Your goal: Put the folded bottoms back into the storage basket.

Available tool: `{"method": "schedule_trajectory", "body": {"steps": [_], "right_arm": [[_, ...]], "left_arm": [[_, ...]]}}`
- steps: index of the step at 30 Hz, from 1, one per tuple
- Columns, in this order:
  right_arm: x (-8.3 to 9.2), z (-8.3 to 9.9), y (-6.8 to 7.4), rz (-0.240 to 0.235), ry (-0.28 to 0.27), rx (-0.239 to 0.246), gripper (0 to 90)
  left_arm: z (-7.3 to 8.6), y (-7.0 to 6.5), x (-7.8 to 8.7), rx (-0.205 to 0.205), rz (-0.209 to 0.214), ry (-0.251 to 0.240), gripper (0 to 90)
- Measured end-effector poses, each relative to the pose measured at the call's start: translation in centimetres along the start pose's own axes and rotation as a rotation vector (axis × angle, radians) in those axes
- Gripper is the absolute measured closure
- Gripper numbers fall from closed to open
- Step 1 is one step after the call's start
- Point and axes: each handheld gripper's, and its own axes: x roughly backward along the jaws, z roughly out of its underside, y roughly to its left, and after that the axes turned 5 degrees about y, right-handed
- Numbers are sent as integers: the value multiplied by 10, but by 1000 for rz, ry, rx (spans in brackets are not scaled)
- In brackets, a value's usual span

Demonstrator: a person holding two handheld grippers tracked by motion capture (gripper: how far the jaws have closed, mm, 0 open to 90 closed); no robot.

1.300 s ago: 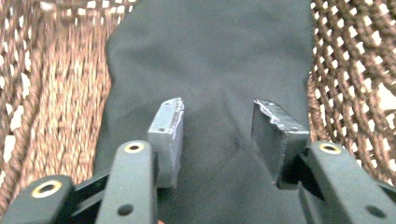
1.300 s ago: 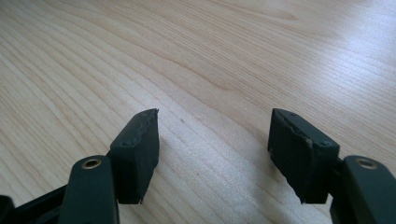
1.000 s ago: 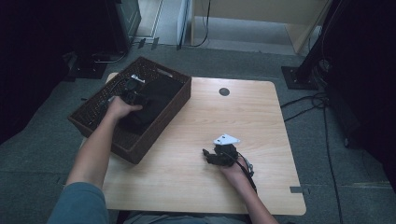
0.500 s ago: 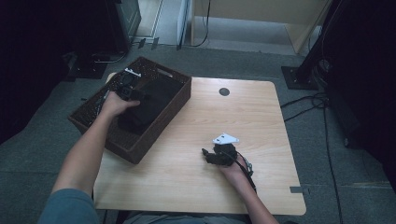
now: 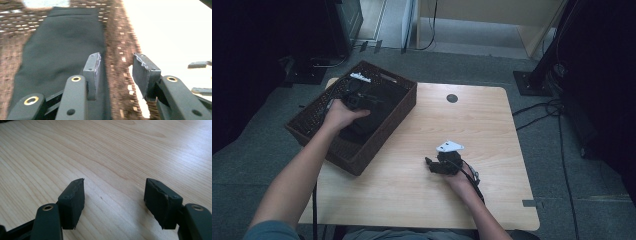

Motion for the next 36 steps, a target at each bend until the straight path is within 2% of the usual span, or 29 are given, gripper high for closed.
{"method": "schedule_trajectory", "body": {"steps": [5,9,14,16,20,21,23,24,28,36], "right_arm": [[-4,-4,2,-7,-2,6,332],[-7,-7,4,-10,-1,10,329],[-9,-9,5,-14,0,9,327],[-9,-9,5,-14,-1,10,327],[-9,-9,5,-14,-1,10,327],[-9,-9,5,-14,-1,9,327],[-9,-9,5,-14,-2,12,327],[-9,-9,5,-13,-3,14,326],[-9,-9,5,-16,-1,16,326],[-7,-7,6,-17,-5,17,323]], "left_arm": [[-1,-21,-3,-28,21,10,547],[2,-33,-13,-33,46,15,541],[6,-41,-30,-43,28,56,528],[8,-43,-39,-52,8,86,537],[12,-42,-51,-38,-18,131,624],[13,-39,-54,-21,-26,142,663],[14,-33,-57,53,33,148,701],[14,-32,-59,63,33,152,710],[13,-35,-60,57,-1,160,768],[21,-29,-53,76,-12,159,787]]}}
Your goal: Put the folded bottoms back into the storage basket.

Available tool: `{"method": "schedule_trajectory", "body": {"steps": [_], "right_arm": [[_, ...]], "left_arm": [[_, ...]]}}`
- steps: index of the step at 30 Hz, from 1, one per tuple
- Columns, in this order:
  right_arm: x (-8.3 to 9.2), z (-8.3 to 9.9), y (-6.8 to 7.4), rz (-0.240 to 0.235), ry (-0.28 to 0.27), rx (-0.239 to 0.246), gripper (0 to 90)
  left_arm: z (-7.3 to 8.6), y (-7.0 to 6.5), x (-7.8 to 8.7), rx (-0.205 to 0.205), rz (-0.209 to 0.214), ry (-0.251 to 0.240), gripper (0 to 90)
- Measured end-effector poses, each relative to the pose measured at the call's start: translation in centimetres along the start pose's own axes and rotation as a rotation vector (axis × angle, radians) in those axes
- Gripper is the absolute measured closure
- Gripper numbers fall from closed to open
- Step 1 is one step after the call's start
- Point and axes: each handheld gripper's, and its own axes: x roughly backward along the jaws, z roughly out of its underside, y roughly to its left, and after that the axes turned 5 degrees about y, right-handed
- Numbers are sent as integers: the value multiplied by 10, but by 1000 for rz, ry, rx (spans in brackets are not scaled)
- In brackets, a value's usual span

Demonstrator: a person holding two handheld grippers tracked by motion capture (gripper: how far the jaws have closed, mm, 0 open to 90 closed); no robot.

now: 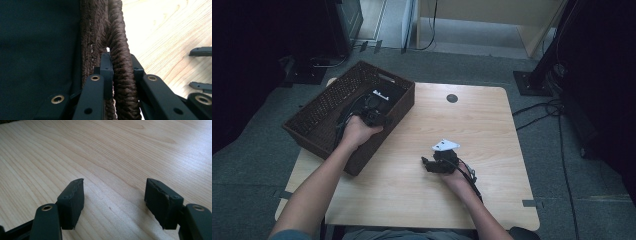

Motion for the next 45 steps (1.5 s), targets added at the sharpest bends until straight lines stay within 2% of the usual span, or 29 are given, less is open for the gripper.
{"method": "schedule_trajectory", "body": {"steps": [3,6,15,20,25,29,31,33,38,40,41,42,45], "right_arm": [[1,1,0,-1,1,0,323],[1,1,0,-2,0,-1,323],[1,1,0,0,2,-1,322],[1,1,0,0,2,-2,322],[1,1,0,0,2,-3,322],[1,1,0,-1,2,-3,322],[1,1,0,-1,2,-3,322],[1,1,0,-1,2,-3,321],[1,1,0,0,2,-3,321],[1,1,0,0,2,-3,321],[1,1,0,-1,2,-3,321],[1,1,0,-1,3,-3,322],[1,1,0,0,3,-2,321]], "left_arm": [[6,9,5,32,-15,-8,789],[13,22,12,76,-58,-15,790],[32,61,30,207,-142,-43,789],[30,77,32,278,-184,-55,786],[22,80,28,308,-215,-60,773],[21,83,27,344,-182,-81,751],[22,84,29,340,-165,-84,738],[22,84,29,337,-167,-90,709],[22,82,34,332,-145,-111,583],[21,81,39,317,-122,-129,561],[21,80,41,309,-116,-130,518],[21,78,44,300,-123,-134,503],[21,77,54,303,-106,-164,496]]}}
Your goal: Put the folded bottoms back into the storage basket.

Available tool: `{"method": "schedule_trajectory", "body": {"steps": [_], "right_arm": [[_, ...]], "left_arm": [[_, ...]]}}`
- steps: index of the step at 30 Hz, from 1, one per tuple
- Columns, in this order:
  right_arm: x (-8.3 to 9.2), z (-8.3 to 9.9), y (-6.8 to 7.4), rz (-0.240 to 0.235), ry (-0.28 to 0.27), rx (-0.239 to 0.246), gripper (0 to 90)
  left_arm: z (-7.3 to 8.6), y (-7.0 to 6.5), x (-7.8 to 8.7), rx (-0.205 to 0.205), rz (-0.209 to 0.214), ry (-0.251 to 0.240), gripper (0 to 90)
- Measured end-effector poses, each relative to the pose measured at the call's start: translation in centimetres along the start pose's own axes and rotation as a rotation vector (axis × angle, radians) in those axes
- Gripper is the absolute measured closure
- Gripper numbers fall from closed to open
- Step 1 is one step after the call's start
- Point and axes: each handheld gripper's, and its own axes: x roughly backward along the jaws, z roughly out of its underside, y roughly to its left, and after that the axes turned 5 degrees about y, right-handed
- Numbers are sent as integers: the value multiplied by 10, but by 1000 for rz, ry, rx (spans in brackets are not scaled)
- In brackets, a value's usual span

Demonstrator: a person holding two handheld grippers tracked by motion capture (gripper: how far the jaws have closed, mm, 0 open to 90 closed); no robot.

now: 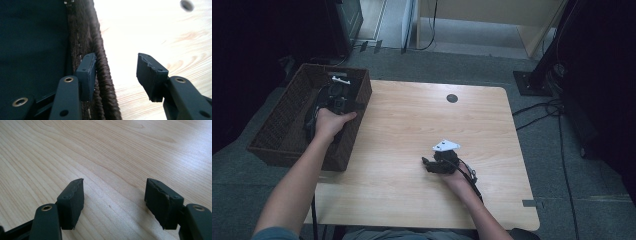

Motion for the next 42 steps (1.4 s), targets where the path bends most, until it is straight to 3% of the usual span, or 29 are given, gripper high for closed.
{"method": "schedule_trajectory", "body": {"steps": [6,8,14,25,31,39,42], "right_arm": [[-1,-1,1,0,3,0,319],[-1,-1,1,2,4,0,319],[-1,-1,1,1,1,-1,319],[-1,-1,0,0,-1,7,313],[-1,-1,1,-1,-1,8,312],[-1,-1,1,-1,0,7,312],[-1,-1,0,1,0,9,311]], "left_arm": [[-1,-13,16,-62,-27,-21,465],[0,-18,20,-70,8,-33,475],[6,-41,18,-135,50,-24,465],[37,-79,-13,-240,144,-2,406],[56,-97,-34,-298,159,17,393],[80,-109,-58,-337,188,51,386],[87,-111,-62,-344,189,42,386]]}}
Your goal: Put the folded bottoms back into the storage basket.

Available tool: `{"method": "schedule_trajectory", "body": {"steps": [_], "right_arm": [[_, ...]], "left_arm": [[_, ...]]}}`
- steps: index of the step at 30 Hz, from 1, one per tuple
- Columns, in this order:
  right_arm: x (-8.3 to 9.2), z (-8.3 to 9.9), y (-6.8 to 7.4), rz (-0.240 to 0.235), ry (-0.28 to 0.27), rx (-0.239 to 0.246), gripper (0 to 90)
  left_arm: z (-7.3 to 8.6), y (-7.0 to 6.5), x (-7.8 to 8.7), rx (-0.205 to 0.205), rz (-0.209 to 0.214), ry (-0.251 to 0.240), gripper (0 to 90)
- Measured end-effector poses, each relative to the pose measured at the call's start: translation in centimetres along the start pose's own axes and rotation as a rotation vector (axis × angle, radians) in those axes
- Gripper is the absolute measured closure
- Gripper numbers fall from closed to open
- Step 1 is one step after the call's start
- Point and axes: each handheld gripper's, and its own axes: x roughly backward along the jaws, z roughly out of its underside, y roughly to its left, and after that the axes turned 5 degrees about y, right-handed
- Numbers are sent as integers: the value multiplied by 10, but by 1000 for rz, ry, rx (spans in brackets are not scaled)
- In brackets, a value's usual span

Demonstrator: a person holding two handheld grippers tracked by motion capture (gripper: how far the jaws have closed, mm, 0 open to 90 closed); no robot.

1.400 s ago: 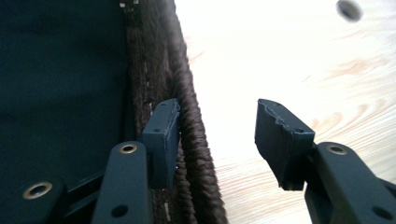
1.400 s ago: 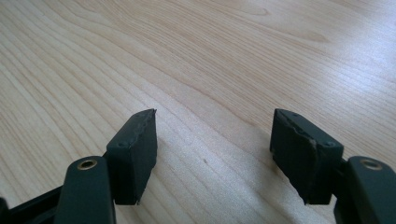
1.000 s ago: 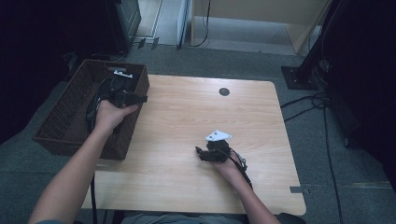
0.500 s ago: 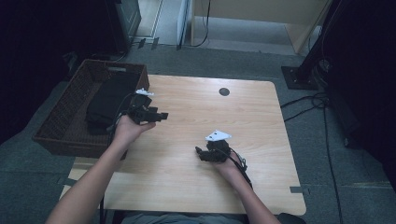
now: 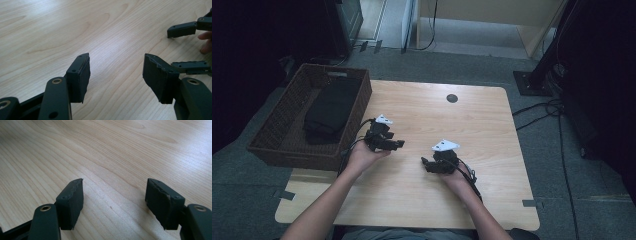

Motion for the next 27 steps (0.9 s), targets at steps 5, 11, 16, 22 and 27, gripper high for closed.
{"method": "schedule_trajectory", "body": {"steps": [5,11,16,22,27], "right_arm": [[0,0,0,0,0,-3,306],[0,0,0,0,1,-1,306],[0,0,0,0,1,-3,306],[0,-1,1,-1,3,-4,303],[0,0,2,-5,9,0,257]], "left_arm": [[9,-3,-9,-5,9,5,384],[21,-7,-19,-25,5,13,382],[29,-8,-27,-66,-11,6,372],[34,-10,-30,-130,-27,-33,348],[43,-11,-33,-184,-49,-96,317]]}}
